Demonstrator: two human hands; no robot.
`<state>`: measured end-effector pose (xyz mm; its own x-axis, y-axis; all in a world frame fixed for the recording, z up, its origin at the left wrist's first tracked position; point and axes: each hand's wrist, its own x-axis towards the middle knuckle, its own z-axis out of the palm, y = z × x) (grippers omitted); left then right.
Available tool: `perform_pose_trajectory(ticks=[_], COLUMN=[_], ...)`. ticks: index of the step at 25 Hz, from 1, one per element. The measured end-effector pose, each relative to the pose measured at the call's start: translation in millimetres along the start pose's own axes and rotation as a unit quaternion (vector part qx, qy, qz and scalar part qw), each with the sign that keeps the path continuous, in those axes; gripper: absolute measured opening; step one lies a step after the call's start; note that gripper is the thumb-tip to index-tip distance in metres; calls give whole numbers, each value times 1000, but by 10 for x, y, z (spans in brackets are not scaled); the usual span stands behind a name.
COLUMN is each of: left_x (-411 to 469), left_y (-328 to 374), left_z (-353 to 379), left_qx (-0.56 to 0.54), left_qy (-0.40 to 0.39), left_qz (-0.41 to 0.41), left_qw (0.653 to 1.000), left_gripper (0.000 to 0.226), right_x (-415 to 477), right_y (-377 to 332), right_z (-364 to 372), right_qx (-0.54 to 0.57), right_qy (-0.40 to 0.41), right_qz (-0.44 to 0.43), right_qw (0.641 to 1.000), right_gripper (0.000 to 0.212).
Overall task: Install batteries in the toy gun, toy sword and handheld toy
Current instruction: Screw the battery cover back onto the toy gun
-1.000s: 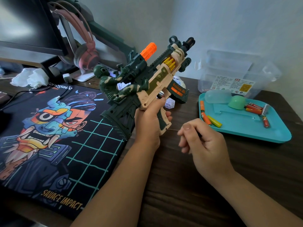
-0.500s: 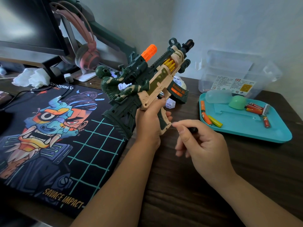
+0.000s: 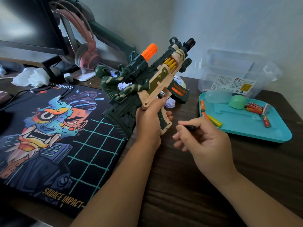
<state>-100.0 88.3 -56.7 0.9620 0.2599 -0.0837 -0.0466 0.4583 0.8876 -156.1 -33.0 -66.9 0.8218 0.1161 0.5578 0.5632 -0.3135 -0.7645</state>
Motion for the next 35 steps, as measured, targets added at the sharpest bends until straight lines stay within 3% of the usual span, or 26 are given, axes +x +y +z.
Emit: perform_pose_trajectory(ticks=[7, 13, 24, 28, 35], left_x=[-18, -5, -9, 0, 2], left_y=[6, 17, 9, 1, 6], left_z=[13, 2, 4, 1, -3], left_qx=[-5, -4, -9, -7, 4], left_qy=[-3, 4, -4, -4, 5], left_qz=[-2, 2, 2, 4, 0], left_qw=[1000, 1000, 1000, 1000, 1000], left_gripper=[15, 14, 15, 13, 13], right_x=[11, -9, 7, 35, 20], right_y=[25, 6, 54, 43, 13], right_z=[-12, -17, -2, -19, -51], right_qx=[7, 47, -19, -18, 27], right_qy=[-1, -48, 2, 0, -42], right_qz=[7, 13, -4, -9, -1], right_qw=[1000, 998, 1000, 1000, 999], right_gripper=[17, 15, 22, 12, 20])
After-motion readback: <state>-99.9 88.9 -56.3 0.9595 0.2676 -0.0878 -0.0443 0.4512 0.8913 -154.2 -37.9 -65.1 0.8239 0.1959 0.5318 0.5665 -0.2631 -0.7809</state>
